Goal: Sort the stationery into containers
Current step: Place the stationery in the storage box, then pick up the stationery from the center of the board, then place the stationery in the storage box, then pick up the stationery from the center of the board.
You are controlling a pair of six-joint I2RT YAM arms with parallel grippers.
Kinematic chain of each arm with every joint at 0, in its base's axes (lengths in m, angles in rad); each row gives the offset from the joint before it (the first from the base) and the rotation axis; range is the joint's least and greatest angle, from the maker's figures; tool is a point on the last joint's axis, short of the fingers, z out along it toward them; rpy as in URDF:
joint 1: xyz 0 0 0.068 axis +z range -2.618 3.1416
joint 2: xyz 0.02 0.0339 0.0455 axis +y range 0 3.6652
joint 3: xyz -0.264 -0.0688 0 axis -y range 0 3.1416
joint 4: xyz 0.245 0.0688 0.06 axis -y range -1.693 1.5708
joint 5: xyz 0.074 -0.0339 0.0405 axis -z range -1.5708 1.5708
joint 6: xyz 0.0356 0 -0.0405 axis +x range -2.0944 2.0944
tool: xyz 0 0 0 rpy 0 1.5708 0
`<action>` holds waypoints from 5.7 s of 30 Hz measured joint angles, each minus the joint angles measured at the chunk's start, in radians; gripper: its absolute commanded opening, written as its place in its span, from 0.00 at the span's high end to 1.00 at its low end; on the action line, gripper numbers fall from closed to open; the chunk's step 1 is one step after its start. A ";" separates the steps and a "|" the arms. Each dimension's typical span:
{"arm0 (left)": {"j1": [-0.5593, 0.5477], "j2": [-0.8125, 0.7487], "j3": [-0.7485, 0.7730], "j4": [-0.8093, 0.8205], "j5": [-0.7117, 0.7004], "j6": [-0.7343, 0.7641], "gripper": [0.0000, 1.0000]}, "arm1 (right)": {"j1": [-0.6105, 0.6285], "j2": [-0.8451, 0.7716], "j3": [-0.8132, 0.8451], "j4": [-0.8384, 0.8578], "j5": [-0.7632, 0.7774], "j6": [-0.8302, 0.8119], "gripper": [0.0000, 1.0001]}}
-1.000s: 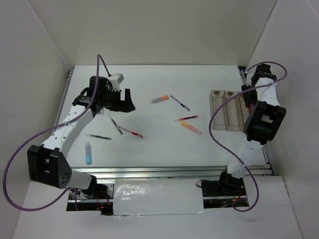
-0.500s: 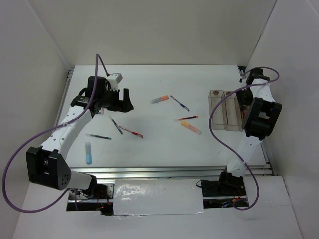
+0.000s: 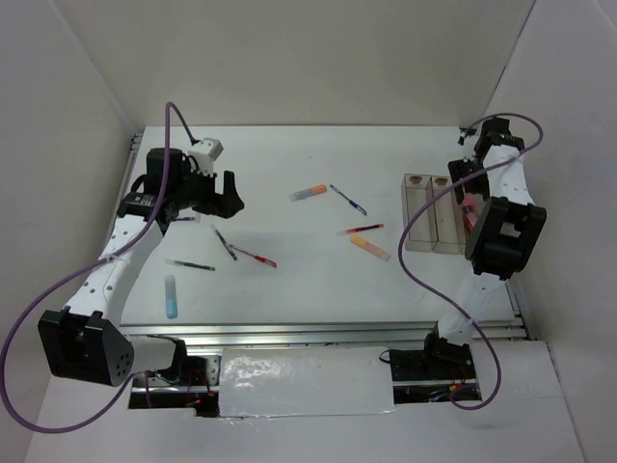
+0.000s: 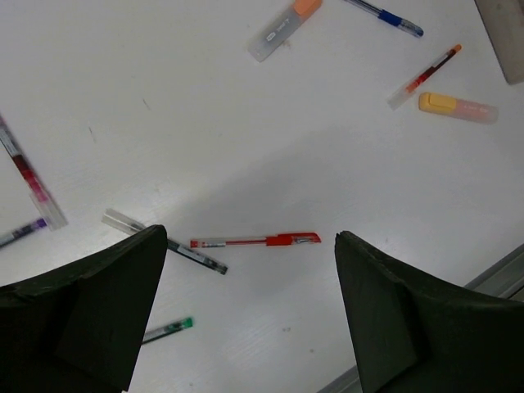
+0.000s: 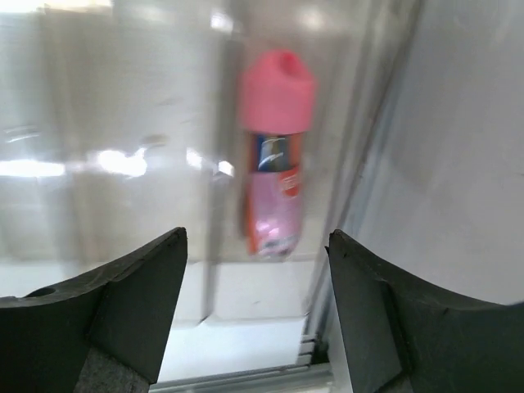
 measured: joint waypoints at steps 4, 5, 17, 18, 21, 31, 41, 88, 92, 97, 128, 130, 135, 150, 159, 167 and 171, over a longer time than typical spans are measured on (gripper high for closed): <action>-0.035 0.008 0.000 0.036 0.018 0.114 0.11 | 0.074 -0.175 -0.010 -0.025 -0.144 0.039 0.23; -0.055 0.026 0.005 0.042 0.018 0.145 0.12 | 0.093 -0.232 -0.020 -0.027 -0.185 0.054 0.23; -0.205 0.679 0.463 0.060 0.033 0.296 0.19 | 0.190 -0.608 -0.286 -0.013 -0.528 0.227 0.23; -0.213 0.722 0.495 0.062 0.032 0.300 0.19 | 0.190 -0.612 -0.306 -0.013 -0.543 0.235 0.23; -0.244 0.833 0.578 0.068 0.021 0.301 0.19 | 0.193 -0.638 -0.366 -0.012 -0.575 0.257 0.23; -0.285 1.063 0.753 0.079 -0.071 0.304 0.19 | 0.196 -0.719 -0.436 0.003 -0.624 0.288 0.23; -0.291 1.134 0.826 0.070 -0.119 0.300 0.37 | 0.197 -0.719 -0.460 0.026 -0.660 0.311 0.23; -0.320 0.376 0.035 0.603 0.167 -0.517 1.00 | 0.616 -0.310 -0.327 0.533 -0.800 0.894 0.18; -0.325 0.376 0.035 0.604 0.166 -0.517 0.98 | 0.636 -0.264 -0.304 0.532 -0.777 0.908 0.43; -0.332 0.377 0.035 0.590 0.159 -0.515 0.69 | 0.652 -0.247 -0.285 0.533 -0.767 0.914 0.74; -0.452 0.511 0.280 0.101 -0.249 -0.166 0.01 | 0.032 -0.178 -0.151 -0.033 -0.263 0.100 0.87; -0.453 0.511 0.280 0.107 -0.228 -0.151 0.01 | 0.032 -0.146 -0.151 -0.032 -0.237 0.087 0.85; -0.443 0.511 0.280 0.106 -0.196 -0.139 0.01 | 0.032 -0.092 -0.151 -0.029 -0.196 0.071 0.55; -0.227 0.394 0.156 0.155 0.066 -0.140 0.01 | 0.250 -0.282 -0.150 -0.082 -0.301 0.065 0.45; 0.048 0.147 0.013 0.176 0.250 -0.118 0.01 | 0.562 -0.357 -0.300 -0.069 -0.337 0.069 0.44; 0.359 -0.101 -0.105 0.078 0.300 -0.003 0.01 | 0.594 -0.219 -0.384 -0.045 -0.264 0.061 0.42; 0.456 -0.201 -0.153 0.013 0.307 0.056 0.01 | 0.605 -0.196 -0.384 -0.023 -0.248 0.053 0.42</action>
